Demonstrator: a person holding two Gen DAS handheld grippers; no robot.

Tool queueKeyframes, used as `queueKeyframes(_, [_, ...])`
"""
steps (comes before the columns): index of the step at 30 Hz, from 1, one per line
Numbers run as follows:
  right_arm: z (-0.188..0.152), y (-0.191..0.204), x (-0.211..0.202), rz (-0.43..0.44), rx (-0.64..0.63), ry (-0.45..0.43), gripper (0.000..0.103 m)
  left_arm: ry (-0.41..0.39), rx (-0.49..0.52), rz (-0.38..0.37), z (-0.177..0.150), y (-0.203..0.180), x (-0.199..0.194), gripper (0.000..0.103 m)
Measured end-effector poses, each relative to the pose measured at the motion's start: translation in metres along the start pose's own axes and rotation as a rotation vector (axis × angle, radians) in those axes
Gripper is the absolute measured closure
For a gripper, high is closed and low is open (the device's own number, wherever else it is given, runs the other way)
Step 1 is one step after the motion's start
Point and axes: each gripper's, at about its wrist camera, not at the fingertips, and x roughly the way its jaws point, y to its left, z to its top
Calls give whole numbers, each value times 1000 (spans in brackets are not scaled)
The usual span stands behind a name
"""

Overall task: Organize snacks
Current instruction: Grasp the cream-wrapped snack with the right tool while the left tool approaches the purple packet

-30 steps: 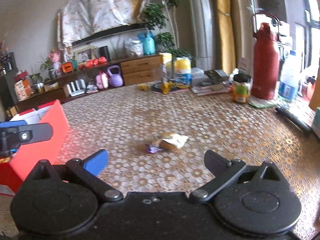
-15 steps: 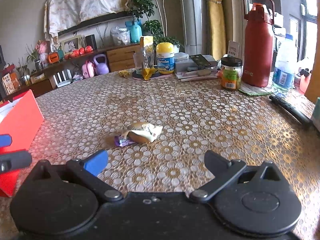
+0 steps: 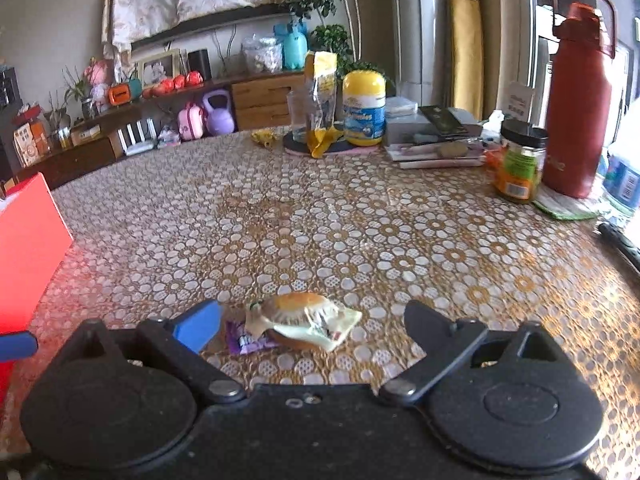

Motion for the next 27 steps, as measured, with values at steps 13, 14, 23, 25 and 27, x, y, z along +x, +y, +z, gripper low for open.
queueKeyframes(13, [-4,1,21,38,-4,30,41,21,3,-12,-1,1,22,4])
queueKeyframes(14, [-4,0,21,42,-2,28,42,21,6,-12,0,0,24,4])
queueKeyframes(23, [-13,-20,5,38,56,0,46,-11,47,-34,12,-14,48,4])
queueKeyframes(25, [-16,-29,-2,33,79,-11,46,-13,45,-47,16,-18,54,4])
queueKeyframes(27, [-20,-38,-10,21,104,-21,46,-17,49,-56,20,-22,62,4])
